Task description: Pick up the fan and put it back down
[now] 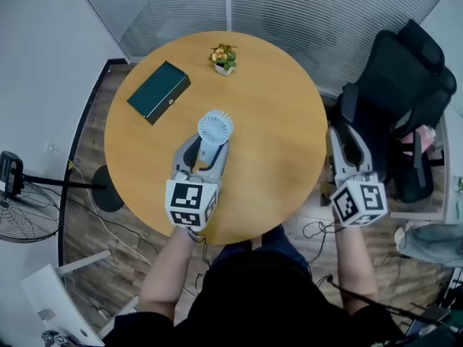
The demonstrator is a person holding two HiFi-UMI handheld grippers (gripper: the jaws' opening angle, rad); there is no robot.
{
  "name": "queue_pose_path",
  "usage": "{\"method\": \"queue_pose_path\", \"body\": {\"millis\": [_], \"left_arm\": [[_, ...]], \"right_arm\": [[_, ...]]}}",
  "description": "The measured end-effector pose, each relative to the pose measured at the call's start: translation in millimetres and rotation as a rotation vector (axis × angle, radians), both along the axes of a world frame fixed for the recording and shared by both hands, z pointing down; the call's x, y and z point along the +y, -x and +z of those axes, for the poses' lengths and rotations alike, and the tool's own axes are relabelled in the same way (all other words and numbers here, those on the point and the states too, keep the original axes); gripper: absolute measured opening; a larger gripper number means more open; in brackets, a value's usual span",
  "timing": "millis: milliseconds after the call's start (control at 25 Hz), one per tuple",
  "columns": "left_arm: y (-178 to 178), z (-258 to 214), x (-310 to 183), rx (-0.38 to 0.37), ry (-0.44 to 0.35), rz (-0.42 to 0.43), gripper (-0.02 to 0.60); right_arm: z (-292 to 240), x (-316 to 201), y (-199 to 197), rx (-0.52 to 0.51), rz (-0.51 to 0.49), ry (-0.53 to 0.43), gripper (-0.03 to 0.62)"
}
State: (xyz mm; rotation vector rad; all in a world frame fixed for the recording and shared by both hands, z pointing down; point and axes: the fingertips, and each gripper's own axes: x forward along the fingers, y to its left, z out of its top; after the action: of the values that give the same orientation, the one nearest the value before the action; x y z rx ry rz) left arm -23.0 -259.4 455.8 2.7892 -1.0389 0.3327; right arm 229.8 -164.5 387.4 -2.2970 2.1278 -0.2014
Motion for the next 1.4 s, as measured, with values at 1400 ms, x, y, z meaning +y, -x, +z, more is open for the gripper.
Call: {"method": "queue_pose_path", "body": {"millis": [1400], "left_arm": [[-195, 257, -34, -0.350, 0.402, -0.071, 0.215]], "right_arm": [[72, -54, -194, -0.056, -0.104, 0.123, 0.141]]}}
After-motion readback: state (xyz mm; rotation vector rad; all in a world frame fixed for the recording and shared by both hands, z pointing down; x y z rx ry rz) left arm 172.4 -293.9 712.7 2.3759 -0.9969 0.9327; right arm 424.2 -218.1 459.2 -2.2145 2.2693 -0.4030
